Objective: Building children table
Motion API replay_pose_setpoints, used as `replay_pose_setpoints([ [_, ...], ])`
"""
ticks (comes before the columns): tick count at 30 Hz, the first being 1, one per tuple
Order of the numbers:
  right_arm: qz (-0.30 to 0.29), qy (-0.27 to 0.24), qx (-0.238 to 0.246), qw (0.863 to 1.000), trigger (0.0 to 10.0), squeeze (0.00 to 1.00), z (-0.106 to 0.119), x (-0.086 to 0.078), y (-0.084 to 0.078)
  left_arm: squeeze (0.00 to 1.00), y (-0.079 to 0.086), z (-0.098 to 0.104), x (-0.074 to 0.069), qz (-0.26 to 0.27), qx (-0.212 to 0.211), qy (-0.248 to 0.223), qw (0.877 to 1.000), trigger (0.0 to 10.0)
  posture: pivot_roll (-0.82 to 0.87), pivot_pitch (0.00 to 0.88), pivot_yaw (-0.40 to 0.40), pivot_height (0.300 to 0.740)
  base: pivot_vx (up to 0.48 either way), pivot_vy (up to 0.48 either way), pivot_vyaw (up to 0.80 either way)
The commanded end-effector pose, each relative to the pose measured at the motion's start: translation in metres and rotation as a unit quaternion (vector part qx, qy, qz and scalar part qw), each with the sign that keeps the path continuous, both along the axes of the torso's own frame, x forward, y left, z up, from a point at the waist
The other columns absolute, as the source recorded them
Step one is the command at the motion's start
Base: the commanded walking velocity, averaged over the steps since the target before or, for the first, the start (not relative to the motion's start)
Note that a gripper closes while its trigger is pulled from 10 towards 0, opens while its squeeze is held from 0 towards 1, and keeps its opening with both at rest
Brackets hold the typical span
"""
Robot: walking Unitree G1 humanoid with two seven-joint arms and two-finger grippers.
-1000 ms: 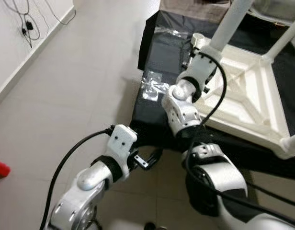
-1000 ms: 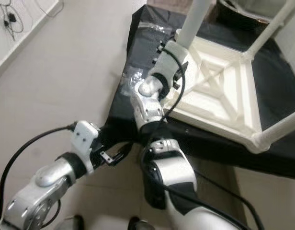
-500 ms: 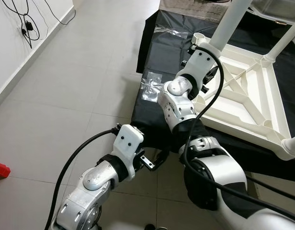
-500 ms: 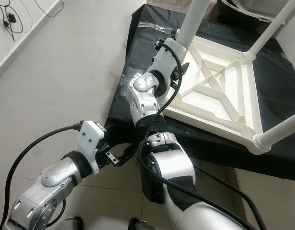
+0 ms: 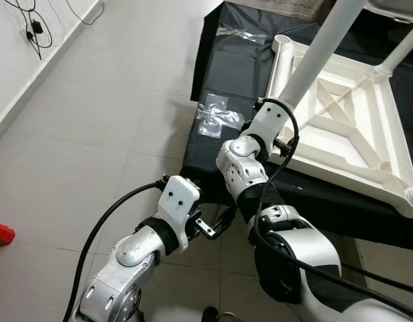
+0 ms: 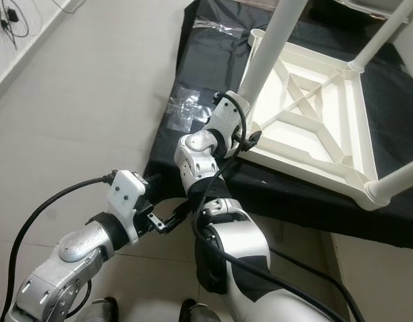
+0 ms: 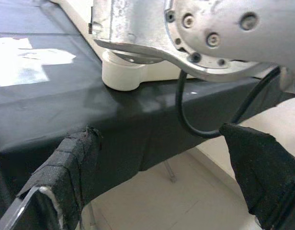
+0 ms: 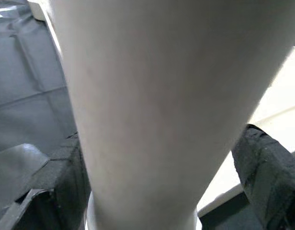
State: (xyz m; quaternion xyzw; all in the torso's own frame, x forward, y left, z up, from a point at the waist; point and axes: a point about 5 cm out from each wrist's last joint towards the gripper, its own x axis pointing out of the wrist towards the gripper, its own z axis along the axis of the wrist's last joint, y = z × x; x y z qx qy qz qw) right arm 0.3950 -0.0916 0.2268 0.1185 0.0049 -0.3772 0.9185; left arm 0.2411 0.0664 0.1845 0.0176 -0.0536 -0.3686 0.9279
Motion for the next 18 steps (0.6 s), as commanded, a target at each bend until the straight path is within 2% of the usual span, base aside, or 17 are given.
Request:
replay_pose_setpoints([
  [1, -0.010, 0.003, 0.008, 1.000, 10.0, 1.00, -0.002, 0.001, -0.006, 0.00, -0.002, -0.007, -0.002, -0.007, 0.006, 0.010, 1.000, 10.0, 0.14, 0.205, -0.132, 0.740, 0.000, 0.000, 0.00],
  [10, 0.044, -0.004, -0.003, 0.999, 10.0, 1.00, -0.009, 0.001, 0.001, 0.00, -0.002, -0.009, 0.000, -0.008, 0.009, 0.008, 1.000, 10.0, 0.13, 0.192, -0.125, 0.740, 0.000, 0.000, 0.00],
  [11, 0.058, -0.004, -0.001, 0.998, 10.0, 0.00, -0.013, 0.000, 0.001, 0.00, -0.002, -0.010, 0.000, -0.008, 0.009, 0.008, 1.000, 10.0, 0.13, 0.187, -0.123, 0.740, 0.000, 0.000, 0.00],
  [18, 0.088, -0.005, 0.001, 0.996, 10.0, 0.00, -0.021, -0.003, -0.003, 0.00, -0.003, -0.010, 0.002, -0.010, 0.008, 0.005, 1.000, 10.0, 0.13, 0.168, -0.121, 0.740, 0.000, 0.000, 0.00],
])
